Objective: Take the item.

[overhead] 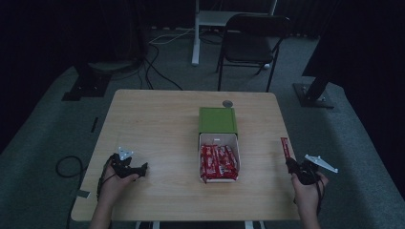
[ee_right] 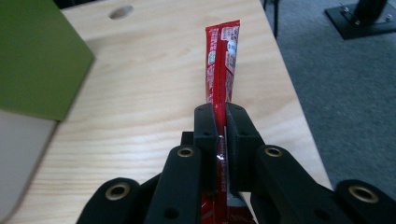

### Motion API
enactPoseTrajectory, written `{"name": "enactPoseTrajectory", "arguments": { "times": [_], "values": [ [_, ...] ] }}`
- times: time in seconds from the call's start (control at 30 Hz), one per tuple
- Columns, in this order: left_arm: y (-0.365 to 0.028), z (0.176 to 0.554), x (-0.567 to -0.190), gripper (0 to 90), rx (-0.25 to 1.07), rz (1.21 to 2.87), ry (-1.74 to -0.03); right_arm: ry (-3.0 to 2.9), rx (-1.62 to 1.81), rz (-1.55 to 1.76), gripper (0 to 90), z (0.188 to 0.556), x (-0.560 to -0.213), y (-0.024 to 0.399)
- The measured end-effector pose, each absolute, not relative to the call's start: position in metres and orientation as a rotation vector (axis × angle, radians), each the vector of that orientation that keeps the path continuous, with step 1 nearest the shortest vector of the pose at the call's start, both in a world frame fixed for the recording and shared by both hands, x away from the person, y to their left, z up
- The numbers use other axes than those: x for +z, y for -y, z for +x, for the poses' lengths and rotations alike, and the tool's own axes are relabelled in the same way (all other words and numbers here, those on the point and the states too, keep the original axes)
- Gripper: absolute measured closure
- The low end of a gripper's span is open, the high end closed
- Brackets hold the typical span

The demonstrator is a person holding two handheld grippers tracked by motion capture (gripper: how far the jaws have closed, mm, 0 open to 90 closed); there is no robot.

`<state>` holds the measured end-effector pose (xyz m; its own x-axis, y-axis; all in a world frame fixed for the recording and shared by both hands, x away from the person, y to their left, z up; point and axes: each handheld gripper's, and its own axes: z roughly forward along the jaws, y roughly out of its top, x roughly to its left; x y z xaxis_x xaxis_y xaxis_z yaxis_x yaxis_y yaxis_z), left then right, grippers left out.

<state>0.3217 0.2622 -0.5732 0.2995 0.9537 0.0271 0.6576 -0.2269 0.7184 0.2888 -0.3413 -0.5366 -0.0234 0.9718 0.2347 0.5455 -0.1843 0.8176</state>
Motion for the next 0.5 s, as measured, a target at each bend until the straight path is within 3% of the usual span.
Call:
{"name": "enactPoseTrajectory", "arguments": {
  "times": [0.5],
  "values": [
    [-0.262,0.322,-0.573,9.5,0.638,1.972,-1.429,-1.602,1.005,1.822,84.3,0.29,-0.561,0.346]
  ]
}}
